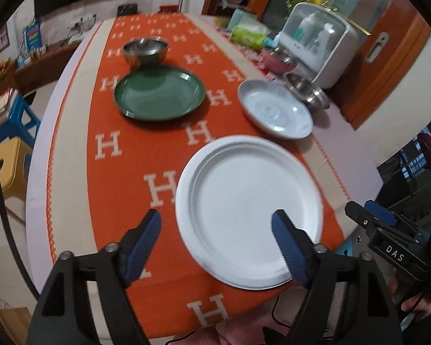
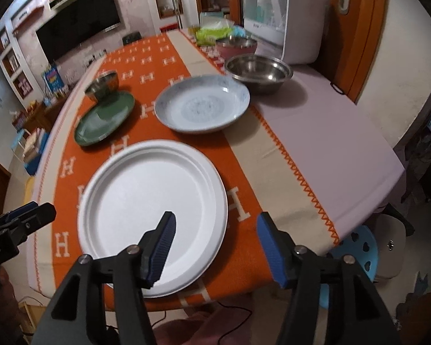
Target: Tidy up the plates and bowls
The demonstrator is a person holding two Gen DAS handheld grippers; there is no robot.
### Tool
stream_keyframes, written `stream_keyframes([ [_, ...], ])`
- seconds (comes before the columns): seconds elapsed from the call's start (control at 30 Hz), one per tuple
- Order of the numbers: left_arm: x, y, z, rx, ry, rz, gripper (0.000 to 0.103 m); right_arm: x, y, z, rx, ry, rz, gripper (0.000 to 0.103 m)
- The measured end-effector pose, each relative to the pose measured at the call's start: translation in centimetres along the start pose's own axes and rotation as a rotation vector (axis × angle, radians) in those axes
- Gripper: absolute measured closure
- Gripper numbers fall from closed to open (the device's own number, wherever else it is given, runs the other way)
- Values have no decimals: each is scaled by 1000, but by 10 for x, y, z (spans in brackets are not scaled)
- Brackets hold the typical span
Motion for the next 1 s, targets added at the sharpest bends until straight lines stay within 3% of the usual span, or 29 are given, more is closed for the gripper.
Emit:
stream_keyframes([
  [0.3,-20,20,-18,-1,62,40,19,-15,9,-12,24,77,-94,35],
  [0.5,-27,36,-36,-23,100,26,18,-13,18,-32,7,90,-151,35],
  [1.0,-20,86,-85,-70,145,-76,17,8,52,-105,-58,78,-290,34],
])
Point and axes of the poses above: each gripper's, at about its wrist camera, not at the fingertips, and x roughly the way its jaws point, y to its right, z to its underside, the point moved 4 cm from there along x, roughly the way its jaws point, and after that the axes turned 6 degrees about -y, right-handed, at the moved point
